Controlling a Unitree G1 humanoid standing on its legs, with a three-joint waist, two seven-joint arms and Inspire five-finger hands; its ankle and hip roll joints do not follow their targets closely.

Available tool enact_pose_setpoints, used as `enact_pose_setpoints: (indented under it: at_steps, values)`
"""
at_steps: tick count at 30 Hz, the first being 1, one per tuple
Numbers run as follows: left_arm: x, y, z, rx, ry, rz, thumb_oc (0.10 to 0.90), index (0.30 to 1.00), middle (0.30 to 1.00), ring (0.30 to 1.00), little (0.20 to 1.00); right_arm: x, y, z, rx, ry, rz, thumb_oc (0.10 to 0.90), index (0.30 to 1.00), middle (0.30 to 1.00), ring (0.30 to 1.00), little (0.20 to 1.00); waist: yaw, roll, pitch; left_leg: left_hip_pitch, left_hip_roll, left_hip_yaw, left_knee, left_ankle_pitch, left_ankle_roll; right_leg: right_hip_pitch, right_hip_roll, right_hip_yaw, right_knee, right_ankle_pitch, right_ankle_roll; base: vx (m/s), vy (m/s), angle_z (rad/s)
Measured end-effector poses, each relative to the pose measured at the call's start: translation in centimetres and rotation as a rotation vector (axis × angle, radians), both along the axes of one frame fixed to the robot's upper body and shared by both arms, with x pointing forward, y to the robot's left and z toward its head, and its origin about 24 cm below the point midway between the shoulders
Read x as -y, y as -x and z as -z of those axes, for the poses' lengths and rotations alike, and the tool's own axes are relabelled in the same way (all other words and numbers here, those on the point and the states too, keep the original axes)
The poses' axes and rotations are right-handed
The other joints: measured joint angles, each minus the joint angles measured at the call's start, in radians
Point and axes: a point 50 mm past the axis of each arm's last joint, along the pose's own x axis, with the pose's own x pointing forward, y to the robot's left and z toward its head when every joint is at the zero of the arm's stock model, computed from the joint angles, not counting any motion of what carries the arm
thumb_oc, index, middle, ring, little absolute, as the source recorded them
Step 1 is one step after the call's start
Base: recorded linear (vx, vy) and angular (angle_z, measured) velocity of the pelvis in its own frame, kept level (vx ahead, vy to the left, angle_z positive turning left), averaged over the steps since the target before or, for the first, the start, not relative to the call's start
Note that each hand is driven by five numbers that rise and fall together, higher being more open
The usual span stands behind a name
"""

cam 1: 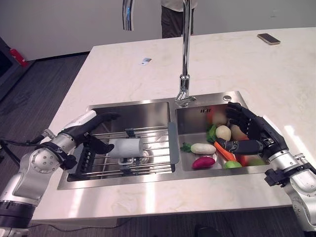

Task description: Place the dishes in the dishwasher.

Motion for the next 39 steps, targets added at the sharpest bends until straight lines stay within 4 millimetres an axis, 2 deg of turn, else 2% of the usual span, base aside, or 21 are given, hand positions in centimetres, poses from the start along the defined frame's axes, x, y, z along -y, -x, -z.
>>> enact_pose_setpoints:
  at_steps: [5, 19, 27, 39]
  values:
    - [0.1, 0.0, 0.7, -0.052, 0.002, 0.015, 0.800, 0.900, 0.900, 0.900, 0.900, 0.0, 0.0, 0.0, -0.001, 0.001, -0.008, 0.800, 0.900, 0.900, 0.900, 0.900, -0.011, 0.001, 0.000, 0.001, 0.000, 0.003, 0.001, 0.000, 0.000, -0.002, 0.000, 0.002, 0.005, 0.000, 0.000, -0.01, -0.001, 0.00]
    - [0.0, 0.1, 1.2, -0.126, 0.003, 0.017, 0.800, 0.900, 0.900, 0.900, 0.900, -0.1, -0.1, -0.1, 0.000, 0.003, -0.016, 0.800, 0.900, 0.900, 0.900, 0.900, -0.011, 0.003, -0.001, 0.004, 0.000, 0.005, 0.002, 0.000, 0.000, -0.001, 0.003, 0.004, 0.007, 0.001, -0.001, 0.00, -0.001, 0.00]
    - [0.5, 0.2, 2.9, -0.212, -0.005, 0.026, 0.800, 0.900, 0.900, 0.900, 0.900, -0.2, -0.1, -0.1, 0.000, 0.004, -0.021, 0.800, 0.900, 0.900, 0.900, 0.900, -0.011, 0.003, -0.001, 0.005, 0.000, 0.005, 0.002, 0.000, 0.000, 0.001, 0.006, 0.004, 0.006, 0.001, -0.001, 0.00, 0.000, 0.00]
    - [0.4, -0.6, 3.0, -0.226, -0.072, 0.022, 0.800, 0.900, 0.900, 0.900, 0.900, -0.3, -0.2, -0.3, 0.003, 0.012, -0.033, 0.800, 0.900, 0.900, 0.900, 0.900, -0.012, 0.003, -0.001, 0.008, 0.000, 0.005, 0.001, 0.000, 0.000, 0.004, 0.006, 0.004, 0.006, 0.001, -0.002, 0.00, 0.000, 0.00]
